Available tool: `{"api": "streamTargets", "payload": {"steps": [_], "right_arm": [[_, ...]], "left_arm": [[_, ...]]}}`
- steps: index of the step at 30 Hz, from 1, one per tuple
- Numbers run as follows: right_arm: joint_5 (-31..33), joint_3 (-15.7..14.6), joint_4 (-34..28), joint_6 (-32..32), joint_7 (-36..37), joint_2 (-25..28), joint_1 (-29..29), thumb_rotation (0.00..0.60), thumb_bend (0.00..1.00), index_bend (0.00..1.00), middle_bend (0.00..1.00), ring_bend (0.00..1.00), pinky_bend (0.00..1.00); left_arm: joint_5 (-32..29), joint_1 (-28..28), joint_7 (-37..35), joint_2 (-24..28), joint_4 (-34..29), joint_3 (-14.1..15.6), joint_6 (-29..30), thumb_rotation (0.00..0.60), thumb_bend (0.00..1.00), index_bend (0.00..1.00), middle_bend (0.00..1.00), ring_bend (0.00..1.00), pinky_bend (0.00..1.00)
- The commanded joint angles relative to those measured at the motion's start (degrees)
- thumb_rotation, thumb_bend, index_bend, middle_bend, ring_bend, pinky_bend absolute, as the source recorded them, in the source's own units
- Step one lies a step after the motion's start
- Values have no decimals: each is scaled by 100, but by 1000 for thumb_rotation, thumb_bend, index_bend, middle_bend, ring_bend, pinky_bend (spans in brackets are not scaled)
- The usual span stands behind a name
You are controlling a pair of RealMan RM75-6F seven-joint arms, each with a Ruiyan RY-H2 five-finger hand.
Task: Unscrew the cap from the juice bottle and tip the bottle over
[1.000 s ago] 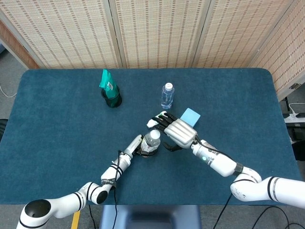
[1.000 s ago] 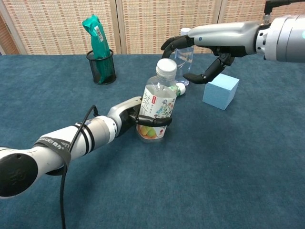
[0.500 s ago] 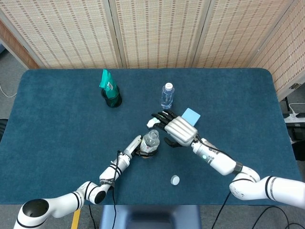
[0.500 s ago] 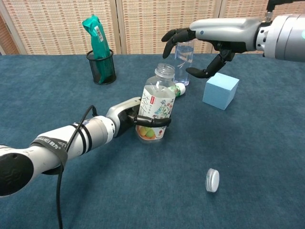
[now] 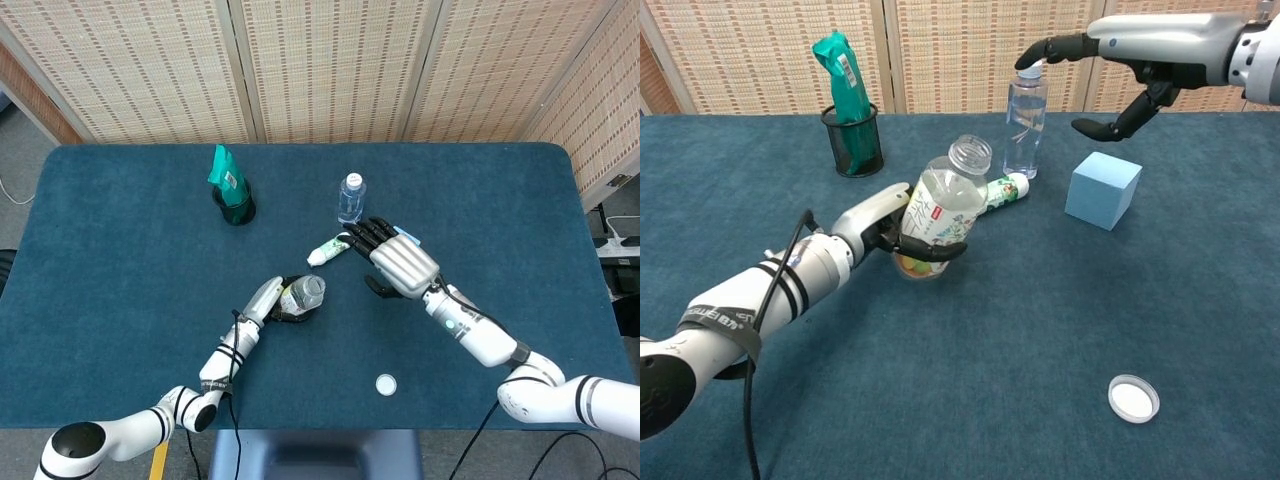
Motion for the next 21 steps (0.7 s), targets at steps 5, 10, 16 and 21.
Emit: {"api": "streamTargets", "payload": {"steps": [5,10,16,21], "right_arm": [[-72,-32,-80,55,94,131,-102,567,425,64,0,0,0],[-88,-73,-133,29,97,184,-149,568,425,52,0,0,0],[-59,-109,-232,-18,-6,254,-184,570,425,30,0,0,0],[-16,-112,-322,-27,-87,321,-218,568,426,21,0,0,0]], "left_arm": [[209,410,3312,376,-99,270,1286,600,920,706,755,417,217],[69,682,4827,771,-668,502,1366,600,873,587,580,303,177],[-446,875,6157,1168,-1589,615,1084,600,607,114,223,71,149],[-791,888,6752,1344,-2131,608,935,600,431,0,5,0,159]]}}
